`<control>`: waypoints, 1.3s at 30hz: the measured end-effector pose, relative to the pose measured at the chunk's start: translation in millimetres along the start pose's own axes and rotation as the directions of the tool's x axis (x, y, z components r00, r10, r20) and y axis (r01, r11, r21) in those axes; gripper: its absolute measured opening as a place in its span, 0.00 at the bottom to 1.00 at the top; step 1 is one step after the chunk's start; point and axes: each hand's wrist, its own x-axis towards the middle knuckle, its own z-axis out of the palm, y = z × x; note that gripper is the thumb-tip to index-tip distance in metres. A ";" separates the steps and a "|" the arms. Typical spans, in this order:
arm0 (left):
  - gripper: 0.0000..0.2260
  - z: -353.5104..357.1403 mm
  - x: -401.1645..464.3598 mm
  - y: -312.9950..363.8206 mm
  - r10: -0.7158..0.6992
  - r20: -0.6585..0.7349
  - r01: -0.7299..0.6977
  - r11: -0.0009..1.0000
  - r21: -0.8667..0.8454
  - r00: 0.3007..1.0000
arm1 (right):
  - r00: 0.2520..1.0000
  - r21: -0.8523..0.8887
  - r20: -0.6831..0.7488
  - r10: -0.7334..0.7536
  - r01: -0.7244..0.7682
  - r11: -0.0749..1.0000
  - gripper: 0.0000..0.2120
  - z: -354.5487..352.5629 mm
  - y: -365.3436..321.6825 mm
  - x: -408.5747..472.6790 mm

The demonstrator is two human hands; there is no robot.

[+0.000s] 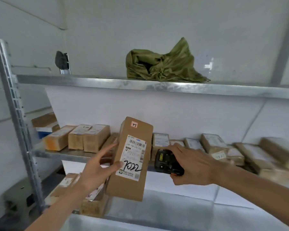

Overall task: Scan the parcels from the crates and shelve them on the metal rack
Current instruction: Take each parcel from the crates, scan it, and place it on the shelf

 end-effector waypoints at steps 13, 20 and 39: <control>0.28 72.0 42.5 53.8 0.176 0.189 -0.182 0.983 0.014 0.966 | 0.987 -0.273 -0.035 0.160 -0.163 0.948 0.40 -46.5 61.6 -77.5; 0.28 64.5 45.7 57.6 0.187 0.229 -0.195 0.981 0.012 0.955 | 0.978 -0.358 -0.010 0.208 -0.198 0.913 0.35 -59.7 46.9 -93.0; 0.28 54.4 35.4 59.4 0.154 0.251 -0.152 0.988 -0.026 0.956 | 0.958 -0.334 0.049 0.282 -0.250 0.909 0.31 -61.5 26.1 -91.4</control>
